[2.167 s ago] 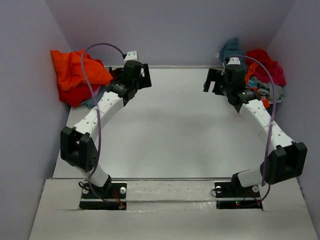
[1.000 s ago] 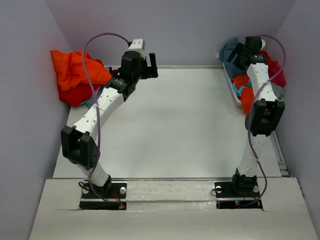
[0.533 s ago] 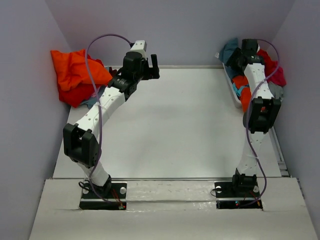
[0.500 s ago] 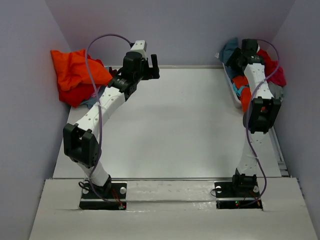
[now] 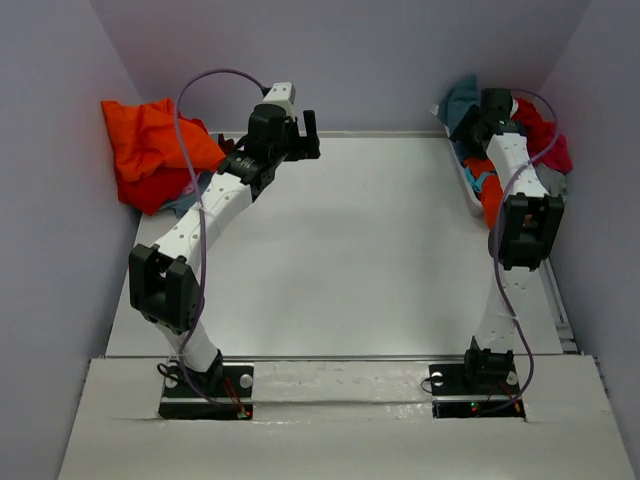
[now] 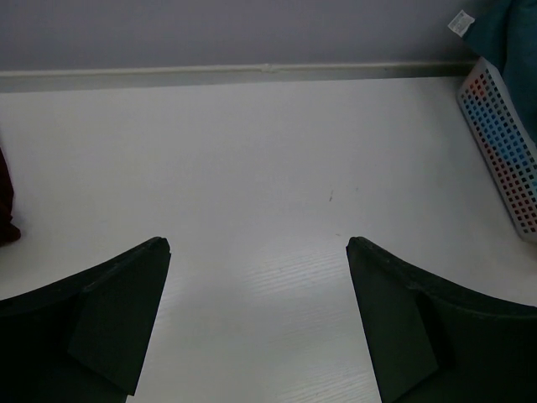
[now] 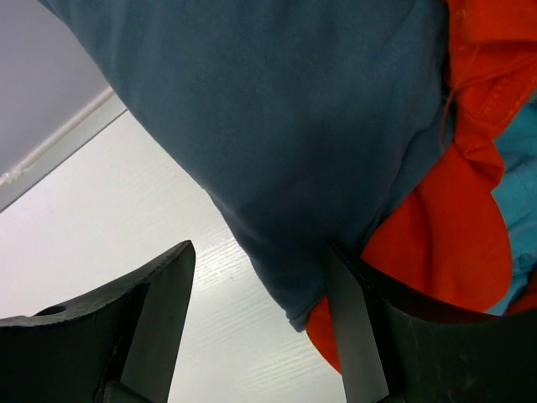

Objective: Fold and stack the t-shirts
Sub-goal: Grab the tshirt from the pile

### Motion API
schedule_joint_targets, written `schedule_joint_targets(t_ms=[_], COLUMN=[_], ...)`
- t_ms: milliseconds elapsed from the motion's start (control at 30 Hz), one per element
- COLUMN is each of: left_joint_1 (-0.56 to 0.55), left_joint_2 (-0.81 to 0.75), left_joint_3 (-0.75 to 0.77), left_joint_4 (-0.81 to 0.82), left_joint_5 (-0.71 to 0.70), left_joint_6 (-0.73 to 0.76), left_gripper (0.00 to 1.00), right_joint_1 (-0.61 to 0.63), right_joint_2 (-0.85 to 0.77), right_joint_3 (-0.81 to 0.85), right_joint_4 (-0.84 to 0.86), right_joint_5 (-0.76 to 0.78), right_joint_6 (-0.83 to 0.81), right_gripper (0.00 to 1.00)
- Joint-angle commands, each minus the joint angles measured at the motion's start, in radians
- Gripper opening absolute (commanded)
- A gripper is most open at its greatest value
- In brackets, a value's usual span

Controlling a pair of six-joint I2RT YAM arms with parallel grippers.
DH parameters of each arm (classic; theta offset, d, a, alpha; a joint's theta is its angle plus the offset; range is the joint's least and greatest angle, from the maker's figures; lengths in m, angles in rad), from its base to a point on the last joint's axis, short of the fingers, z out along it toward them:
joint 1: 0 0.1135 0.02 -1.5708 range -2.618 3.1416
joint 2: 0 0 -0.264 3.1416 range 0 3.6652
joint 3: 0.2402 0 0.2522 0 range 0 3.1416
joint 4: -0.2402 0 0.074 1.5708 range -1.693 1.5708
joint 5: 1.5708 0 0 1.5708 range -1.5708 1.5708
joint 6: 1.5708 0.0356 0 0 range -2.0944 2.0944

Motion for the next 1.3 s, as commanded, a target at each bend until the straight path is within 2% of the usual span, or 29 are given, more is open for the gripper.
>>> schedule_joint_targets(t_ms=[0, 233, 333, 467, 500, 533, 633, 733, 767, 800, 967, 1067, 1267], left_joint_1=[-0.003, -0.003, -0.003, -0.003, -0.003, -0.003, -0.003, -0.003, -0.003, -0.003, -0.003, -0.012, -0.025], left_joint_2=[0.011, 0.023, 0.023, 0.023, 0.022, 0.022, 0.026, 0.032, 0.034, 0.037, 0.033, 0.028, 0.026], left_joint_3=[0.024, 0.028, 0.031, 0.033, 0.033, 0.034, 0.031, 0.030, 0.030, 0.031, 0.027, 0.016, 0.019], left_joint_4=[0.022, 0.019, 0.014, 0.007, 0.005, 0.002, 0.001, 0.004, 0.005, 0.007, 0.013, 0.021, 0.004], left_joint_5=[0.021, 0.035, 0.034, 0.032, 0.029, 0.026, 0.023, 0.032, 0.040, 0.043, 0.053, 0.050, -0.029], left_joint_6=[0.000, -0.005, -0.001, 0.005, 0.006, 0.011, 0.012, 0.009, 0.006, 0.005, -0.009, -0.015, -0.020], left_gripper=[0.99, 0.99, 0.99, 0.99, 0.99, 0.99, 0.99, 0.99, 0.99, 0.99, 0.99, 0.99, 0.99], right_joint_1=[-0.033, -0.053, -0.053, -0.053, -0.053, -0.053, -0.053, -0.053, -0.053, -0.053, -0.041, -0.018, 0.016], right_joint_2=[-0.105, -0.090, -0.029, 0.042, 0.048, 0.049, 0.034, 0.019, 0.013, 0.007, -0.082, -0.194, -0.355], right_joint_3=[-0.085, -0.101, -0.046, 0.054, 0.068, 0.069, 0.045, 0.040, 0.040, 0.034, -0.033, -0.107, -0.056], right_joint_4=[0.016, 0.034, 0.003, -0.023, -0.021, -0.017, 0.006, 0.008, 0.003, -0.003, 0.000, 0.028, -0.038], right_joint_5=[0.030, -0.012, -0.048, -0.095, -0.109, -0.115, -0.131, -0.134, -0.134, -0.134, -0.166, -0.160, -0.193], right_joint_6=[0.018, 0.021, 0.021, 0.032, 0.038, 0.040, 0.043, 0.037, 0.033, 0.033, 0.038, 0.012, -0.029], right_gripper=[0.69, 0.69, 0.63, 0.45, 0.35, 0.30, 0.28, 0.18, 0.10, 0.07, 0.07, 0.07, 0.07])
